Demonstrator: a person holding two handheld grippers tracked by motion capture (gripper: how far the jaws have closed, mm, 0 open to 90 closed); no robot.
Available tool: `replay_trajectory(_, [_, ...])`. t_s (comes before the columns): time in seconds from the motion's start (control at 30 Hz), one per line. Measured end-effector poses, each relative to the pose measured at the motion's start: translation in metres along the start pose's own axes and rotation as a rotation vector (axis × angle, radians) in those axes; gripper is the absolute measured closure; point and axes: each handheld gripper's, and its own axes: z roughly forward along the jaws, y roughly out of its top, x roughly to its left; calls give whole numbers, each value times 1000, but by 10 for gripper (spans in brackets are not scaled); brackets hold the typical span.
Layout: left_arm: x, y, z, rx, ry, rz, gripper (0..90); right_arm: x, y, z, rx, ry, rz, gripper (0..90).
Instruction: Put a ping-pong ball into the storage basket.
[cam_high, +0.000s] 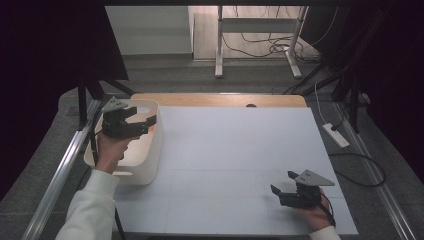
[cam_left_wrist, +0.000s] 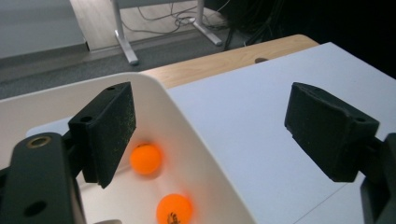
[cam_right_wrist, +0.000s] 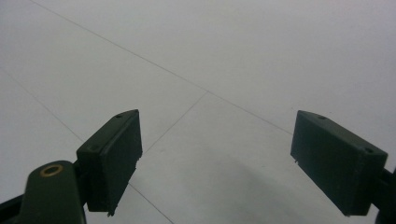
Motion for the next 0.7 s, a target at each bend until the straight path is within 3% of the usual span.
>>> replay_trajectory(0.2, [-13,1,-9,-38,-57,13,158,0,-1,-3,-1,-3,3,166])
replay_trajectory(0.4, [-22,-7,-10,-31,-105,14,148,2,-1,-5,-5,-8,2,166])
replay_trajectory(0.5, [-29,-9,-14,-41,-158,8,146,3,-1,-5,3,-11,-6,166])
replay_trajectory(0.7, [-42,-13,-19,-60,-197,24,146,2,-1,-5,1,-17,-1,166])
